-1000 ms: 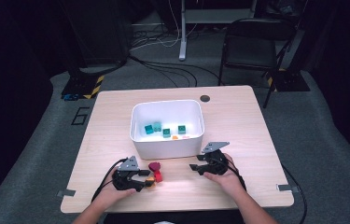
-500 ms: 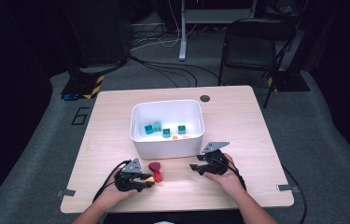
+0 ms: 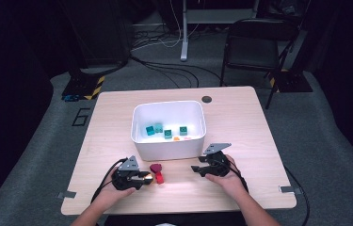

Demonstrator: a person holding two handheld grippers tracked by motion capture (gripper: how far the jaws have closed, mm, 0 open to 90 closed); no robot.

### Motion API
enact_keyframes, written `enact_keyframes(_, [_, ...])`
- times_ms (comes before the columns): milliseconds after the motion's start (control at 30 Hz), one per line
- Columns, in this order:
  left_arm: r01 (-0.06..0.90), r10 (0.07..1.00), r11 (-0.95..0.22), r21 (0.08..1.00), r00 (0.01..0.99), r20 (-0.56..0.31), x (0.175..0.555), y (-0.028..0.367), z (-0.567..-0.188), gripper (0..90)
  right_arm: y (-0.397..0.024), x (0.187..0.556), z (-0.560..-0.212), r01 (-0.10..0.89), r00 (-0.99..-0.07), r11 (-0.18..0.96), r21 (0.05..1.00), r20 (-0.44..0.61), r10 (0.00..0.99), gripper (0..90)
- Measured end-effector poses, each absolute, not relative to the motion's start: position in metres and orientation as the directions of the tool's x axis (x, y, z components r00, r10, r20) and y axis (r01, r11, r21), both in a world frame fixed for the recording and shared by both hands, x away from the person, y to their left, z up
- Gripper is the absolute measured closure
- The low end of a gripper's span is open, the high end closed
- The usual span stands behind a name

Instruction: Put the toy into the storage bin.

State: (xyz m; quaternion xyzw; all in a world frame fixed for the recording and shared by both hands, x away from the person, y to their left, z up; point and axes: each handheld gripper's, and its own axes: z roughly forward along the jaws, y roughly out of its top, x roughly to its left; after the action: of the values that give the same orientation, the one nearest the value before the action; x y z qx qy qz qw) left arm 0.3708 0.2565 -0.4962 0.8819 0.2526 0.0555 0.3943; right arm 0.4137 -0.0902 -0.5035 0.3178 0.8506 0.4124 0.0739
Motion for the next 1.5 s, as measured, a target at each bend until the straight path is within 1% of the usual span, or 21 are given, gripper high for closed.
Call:
enact_keyframes(333, [0.424,0.517,-0.53,0.734,0.848,-0.117,0.377,0.267,-0.477,66.9,-0.09,0.414,-0.504,0.483,-0.786,0.458,0.747,0.139,0.602,45.2])
enact_keyframes(533, [0.409,0.523,-0.53,0.743,0.847,-0.093,0.38,0.27,-0.462,66.9,-0.09,0.414,-0.504,0.484,-0.786,0.459,0.745,0.14,0.601,45.2])
enact_keyframes(767, [0.423,0.532,-0.508,0.75,0.839,-0.114,0.385,0.274,-0.446,66.9,-0.09,0.414,-0.504,0.484,-0.787,0.461,0.744,0.14,0.6,45.2])
enact_keyframes(900, [0.417,0.535,-0.508,0.753,0.839,-0.104,0.386,0.275,-0.438,66.9,-0.09,0.414,-0.504,0.487,-0.787,0.461,0.742,0.142,0.601,45.2])
enact_keyframes(1200, [0.43,0.547,-0.494,0.756,0.829,-0.114,0.387,0.276,-0.417,66.9,-0.09,0.414,-0.504,0.484,-0.788,0.463,0.743,0.139,0.6,45.1])
enact_keyframes(1500, [0.417,0.551,-0.485,0.769,0.829,-0.102,0.386,0.279,-0.392,66.9,-0.09,0.413,-0.504,0.486,-0.785,0.462,0.742,0.139,0.604,45.1])
